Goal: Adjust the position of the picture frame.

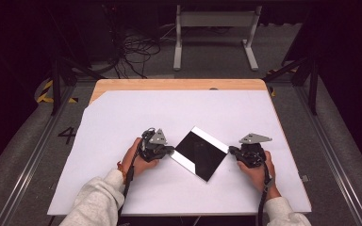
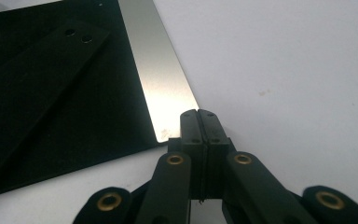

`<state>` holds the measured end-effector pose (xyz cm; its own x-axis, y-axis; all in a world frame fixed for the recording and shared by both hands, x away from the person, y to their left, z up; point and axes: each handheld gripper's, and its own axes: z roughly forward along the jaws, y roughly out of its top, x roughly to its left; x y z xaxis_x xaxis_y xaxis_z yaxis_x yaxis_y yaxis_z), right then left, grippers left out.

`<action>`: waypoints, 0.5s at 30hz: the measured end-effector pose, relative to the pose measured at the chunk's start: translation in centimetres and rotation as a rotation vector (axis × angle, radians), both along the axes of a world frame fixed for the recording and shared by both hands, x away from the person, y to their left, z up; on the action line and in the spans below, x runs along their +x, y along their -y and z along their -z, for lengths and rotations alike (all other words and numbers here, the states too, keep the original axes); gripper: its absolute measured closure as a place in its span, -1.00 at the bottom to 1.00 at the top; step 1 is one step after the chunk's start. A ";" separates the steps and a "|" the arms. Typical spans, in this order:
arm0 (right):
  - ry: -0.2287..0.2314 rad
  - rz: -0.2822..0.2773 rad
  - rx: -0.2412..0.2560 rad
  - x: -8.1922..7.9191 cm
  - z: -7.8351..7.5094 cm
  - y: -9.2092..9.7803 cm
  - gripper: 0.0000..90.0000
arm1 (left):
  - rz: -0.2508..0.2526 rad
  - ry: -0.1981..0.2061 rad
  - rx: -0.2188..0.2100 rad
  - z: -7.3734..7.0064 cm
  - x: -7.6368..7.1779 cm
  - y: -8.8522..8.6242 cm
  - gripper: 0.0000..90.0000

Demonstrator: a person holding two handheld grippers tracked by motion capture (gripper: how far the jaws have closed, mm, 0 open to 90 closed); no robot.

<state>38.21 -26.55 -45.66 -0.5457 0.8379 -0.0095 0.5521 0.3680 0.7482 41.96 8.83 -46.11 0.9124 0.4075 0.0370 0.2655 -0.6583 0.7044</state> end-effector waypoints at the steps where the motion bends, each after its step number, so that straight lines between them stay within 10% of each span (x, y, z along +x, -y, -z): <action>1: -0.004 -0.002 0.003 0.1 0.0 -0.1 1.00 | 0.005 -0.007 0.001 0.0 -0.1 -0.1 1.00; 15: 0.008 -0.077 -0.031 0.0 0.0 -3.3 1.00 | 0.005 -0.104 -0.057 0.2 -2.6 -2.1 1.00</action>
